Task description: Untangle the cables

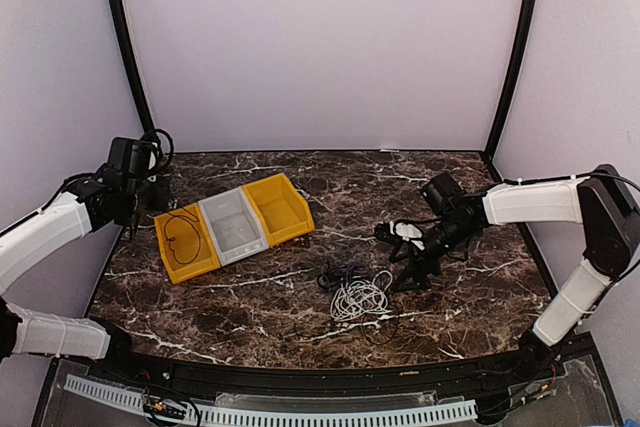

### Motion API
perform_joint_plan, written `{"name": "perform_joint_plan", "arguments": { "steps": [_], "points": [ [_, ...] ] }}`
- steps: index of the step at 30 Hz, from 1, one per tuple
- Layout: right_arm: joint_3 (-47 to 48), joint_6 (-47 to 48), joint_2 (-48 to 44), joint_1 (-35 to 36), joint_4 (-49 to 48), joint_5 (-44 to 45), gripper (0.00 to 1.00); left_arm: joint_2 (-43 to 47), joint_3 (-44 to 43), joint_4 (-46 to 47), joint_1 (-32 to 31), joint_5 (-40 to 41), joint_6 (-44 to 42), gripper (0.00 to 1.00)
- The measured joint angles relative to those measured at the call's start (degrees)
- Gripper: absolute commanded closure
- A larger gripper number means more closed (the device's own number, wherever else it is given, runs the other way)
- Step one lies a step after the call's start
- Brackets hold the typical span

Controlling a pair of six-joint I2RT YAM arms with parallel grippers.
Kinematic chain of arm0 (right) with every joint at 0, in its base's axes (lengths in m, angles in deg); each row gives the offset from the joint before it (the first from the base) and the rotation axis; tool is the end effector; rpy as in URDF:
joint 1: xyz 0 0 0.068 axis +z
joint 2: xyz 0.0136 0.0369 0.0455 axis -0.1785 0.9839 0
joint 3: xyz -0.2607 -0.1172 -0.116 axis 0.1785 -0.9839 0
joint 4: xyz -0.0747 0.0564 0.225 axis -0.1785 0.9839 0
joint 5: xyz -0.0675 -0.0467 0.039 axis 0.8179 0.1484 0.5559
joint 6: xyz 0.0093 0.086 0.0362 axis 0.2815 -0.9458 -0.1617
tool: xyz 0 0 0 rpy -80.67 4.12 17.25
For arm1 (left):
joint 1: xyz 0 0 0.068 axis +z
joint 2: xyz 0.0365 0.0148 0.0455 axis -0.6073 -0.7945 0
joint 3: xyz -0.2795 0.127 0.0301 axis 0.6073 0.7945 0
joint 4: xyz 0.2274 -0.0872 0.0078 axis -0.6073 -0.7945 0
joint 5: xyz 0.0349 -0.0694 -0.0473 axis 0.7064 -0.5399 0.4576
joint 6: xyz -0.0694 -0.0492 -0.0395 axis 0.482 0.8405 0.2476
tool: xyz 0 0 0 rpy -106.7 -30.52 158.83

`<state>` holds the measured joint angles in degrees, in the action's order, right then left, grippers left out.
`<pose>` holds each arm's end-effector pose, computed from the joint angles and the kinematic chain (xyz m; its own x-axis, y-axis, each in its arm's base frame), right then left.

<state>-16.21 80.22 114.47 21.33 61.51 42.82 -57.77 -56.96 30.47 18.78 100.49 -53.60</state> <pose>0.2240 0.1962 0.1830 -0.1856 -0.7473 -0.6381 -0.9811 0.1051 0.1624 0.2442 -0.0422 0.3054 -0.5070 0.0689 -0.8592 -0.1264 0.9801 0.1532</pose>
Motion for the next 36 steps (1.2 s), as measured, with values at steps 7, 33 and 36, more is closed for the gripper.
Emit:
{"name": "perform_joint_plan", "arguments": {
  "steps": [7, 33, 36],
  "points": [
    [0.0, 0.1, 0.3, 0.3, 0.2, 0.0, 0.08, 3.3, 1.2, 1.8, 0.0, 4.1, -1.8, 1.00],
    [0.1, 0.8, 0.3, 0.3, 0.4, 0.1, 0.09, 6.2, -0.9, -2.5, -4.2, -3.0, 11.9, 1.00],
    [0.2, 0.8, 0.3, 0.3, 0.5, 0.1, 0.09, 4.7, -3.9, -7.6, -4.2, -3.9, 15.3, 1.00]
  ]
}}
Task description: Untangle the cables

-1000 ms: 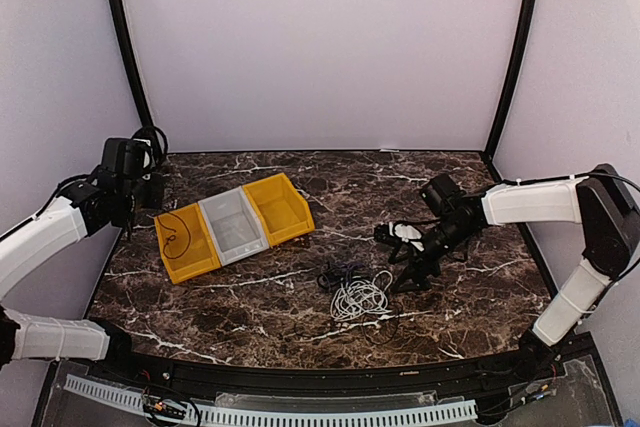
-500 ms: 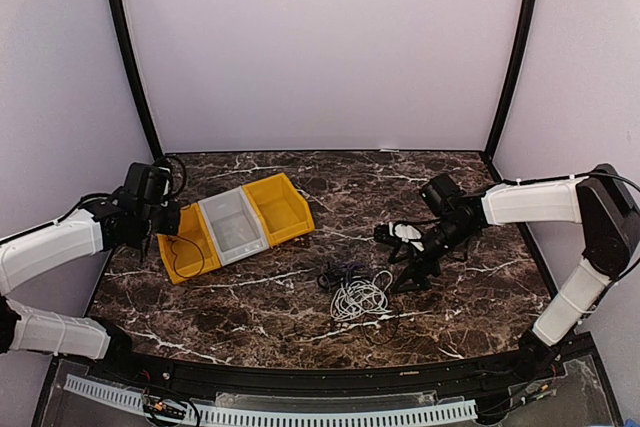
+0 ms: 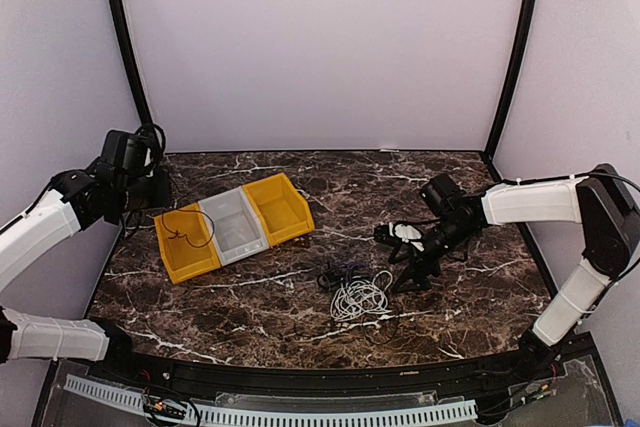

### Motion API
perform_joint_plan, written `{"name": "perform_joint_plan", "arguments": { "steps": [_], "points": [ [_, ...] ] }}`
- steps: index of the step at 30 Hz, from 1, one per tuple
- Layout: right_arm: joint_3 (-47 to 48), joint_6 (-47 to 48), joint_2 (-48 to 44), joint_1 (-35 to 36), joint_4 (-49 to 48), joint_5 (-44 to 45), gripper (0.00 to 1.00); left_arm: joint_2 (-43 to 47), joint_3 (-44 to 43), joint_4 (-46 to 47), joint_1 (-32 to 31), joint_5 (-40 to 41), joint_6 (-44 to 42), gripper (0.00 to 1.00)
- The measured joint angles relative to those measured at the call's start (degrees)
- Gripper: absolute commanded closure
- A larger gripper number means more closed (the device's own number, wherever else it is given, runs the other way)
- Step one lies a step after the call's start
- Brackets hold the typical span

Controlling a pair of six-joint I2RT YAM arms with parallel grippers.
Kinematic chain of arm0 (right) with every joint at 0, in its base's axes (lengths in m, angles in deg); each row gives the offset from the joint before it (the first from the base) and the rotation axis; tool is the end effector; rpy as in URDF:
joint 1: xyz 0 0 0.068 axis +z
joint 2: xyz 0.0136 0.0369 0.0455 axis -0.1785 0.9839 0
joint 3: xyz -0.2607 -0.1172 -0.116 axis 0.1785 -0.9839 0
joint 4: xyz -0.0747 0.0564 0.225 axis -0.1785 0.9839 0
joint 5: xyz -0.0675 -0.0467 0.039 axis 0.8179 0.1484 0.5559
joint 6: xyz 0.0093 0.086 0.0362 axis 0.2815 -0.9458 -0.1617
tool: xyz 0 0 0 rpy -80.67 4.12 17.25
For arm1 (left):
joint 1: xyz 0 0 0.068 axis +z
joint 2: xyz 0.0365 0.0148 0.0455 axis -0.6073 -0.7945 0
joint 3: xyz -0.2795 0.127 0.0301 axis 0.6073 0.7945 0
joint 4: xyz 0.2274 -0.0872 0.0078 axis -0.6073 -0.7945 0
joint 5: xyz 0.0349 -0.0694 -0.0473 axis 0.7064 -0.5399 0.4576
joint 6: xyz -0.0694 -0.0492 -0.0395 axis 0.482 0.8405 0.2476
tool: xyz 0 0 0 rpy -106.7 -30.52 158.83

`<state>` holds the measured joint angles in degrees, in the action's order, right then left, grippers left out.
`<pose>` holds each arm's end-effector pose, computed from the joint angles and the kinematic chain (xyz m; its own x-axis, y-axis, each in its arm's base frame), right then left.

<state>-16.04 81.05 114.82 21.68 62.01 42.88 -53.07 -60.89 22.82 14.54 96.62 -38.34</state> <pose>0.2228 0.1975 0.1817 -0.1732 -0.7542 -0.6334 -0.9827 0.0897 0.1619 0.2186 -0.0566 0.3294 -0.4765 -0.1652 -0.8635 -0.1273 0.9848 -0.1181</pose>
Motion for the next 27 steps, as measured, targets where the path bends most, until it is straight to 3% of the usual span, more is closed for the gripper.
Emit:
{"name": "perform_joint_plan", "arguments": {
  "steps": [7, 22, 27],
  "points": [
    [0.2, 0.0, 0.2, 0.0, 0.2, 0.0, 0.09, -3.4, -1.0, -11.0, 0.0, -5.1, 4.9, 1.00],
    [0.2, 0.0, 0.3, 0.0, 0.5, 0.0, 0.09, -2.7, -4.5, -19.9, 0.0, -8.2, 9.1, 1.00],
    [0.2, 0.0, 0.2, 0.0, 0.6, 0.0, 0.09, -7.3, -5.8, -22.9, 0.2, -6.9, 9.4, 1.00]
  ]
}}
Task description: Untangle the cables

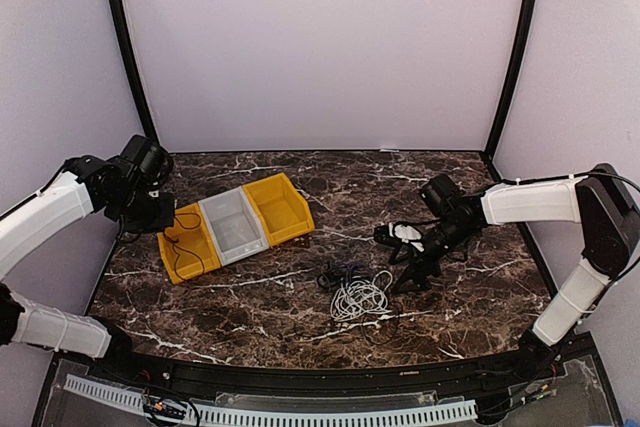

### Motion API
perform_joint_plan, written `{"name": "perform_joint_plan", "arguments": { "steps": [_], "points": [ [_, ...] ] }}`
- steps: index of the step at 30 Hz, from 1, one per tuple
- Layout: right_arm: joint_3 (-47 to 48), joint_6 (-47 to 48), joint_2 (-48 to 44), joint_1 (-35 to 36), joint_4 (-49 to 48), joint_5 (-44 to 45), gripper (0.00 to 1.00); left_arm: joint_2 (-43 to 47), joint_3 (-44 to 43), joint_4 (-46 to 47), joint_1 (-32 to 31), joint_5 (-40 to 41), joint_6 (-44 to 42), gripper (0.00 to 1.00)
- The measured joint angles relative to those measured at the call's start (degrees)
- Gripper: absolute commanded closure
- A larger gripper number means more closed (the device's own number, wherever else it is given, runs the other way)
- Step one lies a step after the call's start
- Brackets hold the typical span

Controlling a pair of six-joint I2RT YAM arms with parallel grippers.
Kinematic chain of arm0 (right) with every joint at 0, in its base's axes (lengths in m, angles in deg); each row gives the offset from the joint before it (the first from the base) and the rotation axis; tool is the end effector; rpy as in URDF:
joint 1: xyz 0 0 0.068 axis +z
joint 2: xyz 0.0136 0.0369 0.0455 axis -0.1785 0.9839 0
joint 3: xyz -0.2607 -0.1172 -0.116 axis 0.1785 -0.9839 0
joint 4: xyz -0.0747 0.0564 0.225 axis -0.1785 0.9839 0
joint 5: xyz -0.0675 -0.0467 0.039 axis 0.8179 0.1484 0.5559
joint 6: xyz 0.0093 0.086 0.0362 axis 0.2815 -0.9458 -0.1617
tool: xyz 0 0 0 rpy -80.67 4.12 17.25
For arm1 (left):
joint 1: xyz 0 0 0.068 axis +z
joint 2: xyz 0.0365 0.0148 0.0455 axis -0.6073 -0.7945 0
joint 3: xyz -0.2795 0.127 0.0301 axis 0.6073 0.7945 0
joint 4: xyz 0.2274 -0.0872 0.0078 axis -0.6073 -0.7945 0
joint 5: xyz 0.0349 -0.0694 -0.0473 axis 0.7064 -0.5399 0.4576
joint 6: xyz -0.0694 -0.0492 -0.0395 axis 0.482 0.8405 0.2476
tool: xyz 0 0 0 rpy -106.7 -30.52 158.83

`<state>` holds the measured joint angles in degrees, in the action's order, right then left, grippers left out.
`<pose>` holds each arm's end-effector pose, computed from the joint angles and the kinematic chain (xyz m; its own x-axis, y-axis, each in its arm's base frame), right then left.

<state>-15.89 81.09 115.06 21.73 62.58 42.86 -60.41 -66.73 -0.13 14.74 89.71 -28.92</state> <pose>0.2223 0.1975 0.1807 -0.1780 -0.7581 -0.6273 -0.9813 0.0892 0.1707 0.2076 -0.0616 0.2923 -0.7798 -0.2095 -0.5899 -0.1967 0.9766 -0.0867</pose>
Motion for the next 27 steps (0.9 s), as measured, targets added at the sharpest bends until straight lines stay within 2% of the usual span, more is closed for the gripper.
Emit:
{"name": "perform_joint_plan", "arguments": {
  "steps": [5, 12, 20, 27],
  "points": [
    [0.0, 0.0, -0.1, 0.0, 0.0, 0.0, 0.09, -4.4, 0.0, -1.2, 0.3, 0.9, -0.2, 1.00],
    [0.0, 0.2, -0.7, 0.0, 0.0, 0.2, 0.09, -7.9, -3.2, 0.1, 2.7, 6.1, -2.6, 1.00],
    [0.0, 0.2, -2.3, 0.0, -0.1, 0.6, 0.09, -18.5, -5.7, 6.6, 5.3, 11.6, -7.8, 1.00],
    [0.0, 0.2, -2.6, 0.0, -0.1, 1.3, 0.09, -20.4, -5.7, 15.0, 5.5, 18.0, -12.5, 1.00]
  ]
}}
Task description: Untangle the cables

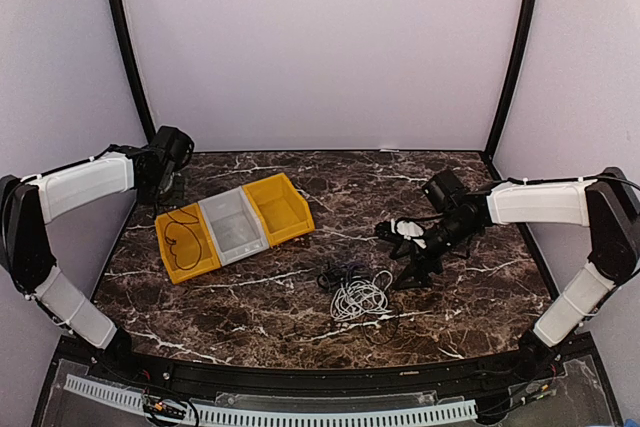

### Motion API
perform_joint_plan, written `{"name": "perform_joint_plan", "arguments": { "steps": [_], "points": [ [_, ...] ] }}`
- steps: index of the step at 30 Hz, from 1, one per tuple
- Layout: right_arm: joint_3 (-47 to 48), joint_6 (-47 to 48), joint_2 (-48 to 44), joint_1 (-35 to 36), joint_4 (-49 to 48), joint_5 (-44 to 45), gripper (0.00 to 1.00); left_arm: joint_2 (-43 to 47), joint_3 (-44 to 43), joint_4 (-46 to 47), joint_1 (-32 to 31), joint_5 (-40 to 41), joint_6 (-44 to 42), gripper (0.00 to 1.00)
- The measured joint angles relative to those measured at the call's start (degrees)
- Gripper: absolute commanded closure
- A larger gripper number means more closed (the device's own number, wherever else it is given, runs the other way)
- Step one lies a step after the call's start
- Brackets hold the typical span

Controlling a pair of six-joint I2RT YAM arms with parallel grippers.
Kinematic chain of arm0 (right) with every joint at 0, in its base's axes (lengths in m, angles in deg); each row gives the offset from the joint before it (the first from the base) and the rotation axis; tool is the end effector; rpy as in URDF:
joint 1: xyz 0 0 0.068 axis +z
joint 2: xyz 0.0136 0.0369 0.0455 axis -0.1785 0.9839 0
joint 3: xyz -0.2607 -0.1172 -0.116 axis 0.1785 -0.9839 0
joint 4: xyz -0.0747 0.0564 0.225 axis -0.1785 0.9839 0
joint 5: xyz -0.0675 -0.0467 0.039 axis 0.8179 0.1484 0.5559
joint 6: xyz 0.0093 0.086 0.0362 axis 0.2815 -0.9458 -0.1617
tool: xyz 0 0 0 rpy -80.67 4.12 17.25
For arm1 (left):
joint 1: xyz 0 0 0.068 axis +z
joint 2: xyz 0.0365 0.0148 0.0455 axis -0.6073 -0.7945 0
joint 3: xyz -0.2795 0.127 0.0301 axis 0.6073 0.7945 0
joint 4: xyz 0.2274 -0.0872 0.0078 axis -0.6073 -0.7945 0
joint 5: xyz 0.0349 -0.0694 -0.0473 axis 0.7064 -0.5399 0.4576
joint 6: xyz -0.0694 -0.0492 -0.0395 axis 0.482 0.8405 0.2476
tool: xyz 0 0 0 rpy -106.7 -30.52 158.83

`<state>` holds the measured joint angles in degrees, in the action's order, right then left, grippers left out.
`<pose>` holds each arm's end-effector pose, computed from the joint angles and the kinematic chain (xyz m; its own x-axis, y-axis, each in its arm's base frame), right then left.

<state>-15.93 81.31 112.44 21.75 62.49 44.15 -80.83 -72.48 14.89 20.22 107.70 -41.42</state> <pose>0.2206 0.1947 0.1920 -0.1481 -0.7528 -0.6414 -0.9885 0.0931 0.1190 0.3144 -0.0478 0.2675 -0.7377 -0.0461 -0.6736 -0.2986 0.9170 0.2643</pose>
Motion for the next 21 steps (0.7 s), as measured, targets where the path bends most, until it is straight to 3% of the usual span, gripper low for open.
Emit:
{"name": "perform_joint_plan", "arguments": {
  "steps": [10, 21],
  "points": [
    [0.0, 0.0, 0.0, 0.1, 0.0, 0.2, 0.09, 1.5, 5.4, 13.1, -0.2, 3.1, -5.8, 1.00],
    [0.0, 0.2, 1.3, 0.1, 0.0, 0.6, 0.09, 9.4, 13.2, 9.1, -4.3, -2.7, -2.5, 1.00]
  ]
}}
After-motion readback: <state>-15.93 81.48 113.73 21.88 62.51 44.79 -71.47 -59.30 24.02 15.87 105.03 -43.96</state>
